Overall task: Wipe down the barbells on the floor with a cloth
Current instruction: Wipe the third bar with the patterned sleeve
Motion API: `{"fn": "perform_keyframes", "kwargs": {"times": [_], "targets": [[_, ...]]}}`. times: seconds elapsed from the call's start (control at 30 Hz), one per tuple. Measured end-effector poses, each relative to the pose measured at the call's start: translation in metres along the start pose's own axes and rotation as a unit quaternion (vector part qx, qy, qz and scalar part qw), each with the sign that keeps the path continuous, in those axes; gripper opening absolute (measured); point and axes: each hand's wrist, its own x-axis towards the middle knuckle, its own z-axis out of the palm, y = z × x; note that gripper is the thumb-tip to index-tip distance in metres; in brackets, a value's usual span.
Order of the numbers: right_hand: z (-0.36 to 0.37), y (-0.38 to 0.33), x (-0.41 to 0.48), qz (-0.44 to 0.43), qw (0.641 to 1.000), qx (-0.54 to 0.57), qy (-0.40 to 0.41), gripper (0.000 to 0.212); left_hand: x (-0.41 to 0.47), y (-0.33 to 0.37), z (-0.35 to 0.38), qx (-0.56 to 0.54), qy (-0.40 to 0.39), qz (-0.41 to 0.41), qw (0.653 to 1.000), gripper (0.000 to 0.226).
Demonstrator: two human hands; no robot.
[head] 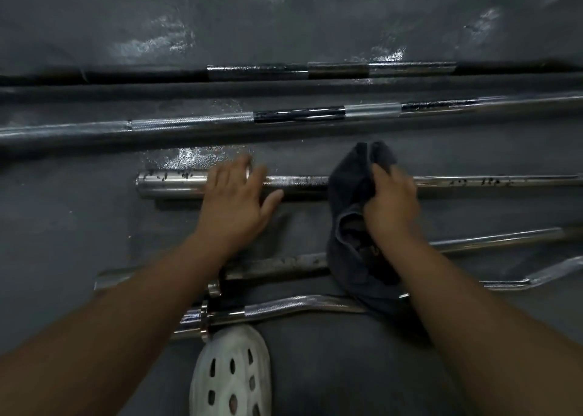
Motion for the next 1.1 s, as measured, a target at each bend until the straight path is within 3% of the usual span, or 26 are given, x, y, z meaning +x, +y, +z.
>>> {"fn": "perform_keyframes", "kwargs": {"times": [0.07, 0.13, 0.23, 0.27, 0.33, 0.4, 0.43, 0.5, 0.57, 0.63, 0.67, 0.7, 0.77, 0.83, 0.97, 1.1], "targets": [[0.010, -0.024, -0.007, -0.010, 0.999, 0.040, -0.013, 0.065, 0.011, -0.003, 0.002, 0.011, -0.031, 0.013, 0.999, 0.063], [0.019, -0.062, -0.016, -0.096, 0.990, 0.088, -0.059, 0.070, 0.038, -0.007, -0.011, -0.012, -0.052, -0.005, 0.999, 0.070], [0.011, -0.068, -0.009, -0.211, 0.973, 0.064, -0.073, 0.063, 0.037, -0.010, -0.016, -0.028, 0.009, -0.004, 1.000, 0.062], [0.006, -0.051, 0.002, -0.200, 0.978, 0.035, -0.049, 0.058, 0.025, -0.011, -0.012, -0.023, 0.026, -0.004, 0.999, 0.060], [0.001, -0.001, 0.021, -0.084, 0.996, -0.035, -0.002, 0.048, 0.007, -0.014, -0.003, -0.010, 0.028, 0.007, 1.000, 0.062], [0.001, 0.027, 0.024, 0.057, 0.997, -0.042, 0.015, 0.049, 0.019, -0.015, -0.001, -0.015, 0.011, -0.011, 1.000, 0.060], [0.005, 0.018, 0.020, 0.077, 0.997, -0.029, 0.009, 0.052, 0.029, -0.012, -0.004, -0.011, -0.005, -0.024, 1.000, 0.058], [0.018, -0.028, 0.003, 0.014, 0.999, 0.023, -0.029, 0.059, 0.043, -0.006, -0.011, -0.008, -0.020, -0.036, 0.999, 0.058], [0.027, -0.081, -0.019, -0.110, 0.987, 0.085, -0.083, 0.066, 0.038, -0.002, -0.018, -0.041, -0.001, -0.036, 0.998, 0.051], [0.028, -0.098, -0.027, -0.223, 0.966, 0.080, -0.102, 0.065, 0.020, -0.004, -0.027, -0.120, 0.022, -0.068, 0.990, 0.039], [0.027, -0.089, -0.024, -0.239, 0.964, 0.053, -0.099, 0.061, 0.011, -0.004, -0.029, -0.151, 0.031, -0.086, 0.984, 0.035], [0.024, -0.070, -0.019, -0.211, 0.973, 0.022, -0.093, 0.054, 0.004, -0.004, -0.029, -0.163, 0.039, -0.092, 0.982, 0.032], [0.018, -0.029, -0.014, -0.051, 0.997, 0.004, -0.055, 0.045, -0.006, -0.001, -0.022, -0.154, 0.034, -0.081, 0.984, 0.028], [0.017, -0.022, -0.030, 0.034, 0.998, 0.029, -0.035, 0.044, -0.012, 0.005, -0.010, -0.113, -0.024, -0.072, 0.991, 0.032], [0.025, -0.072, -0.072, -0.199, 0.972, 0.082, -0.093, 0.042, -0.032, 0.017, -0.005, -0.030, -0.080, -0.059, 0.995, 0.048], [0.010, -0.065, -0.055, -0.210, 0.961, 0.095, -0.154, 0.042, -0.046, 0.015, -0.011, -0.099, -0.071, -0.051, 0.991, 0.043]]}}
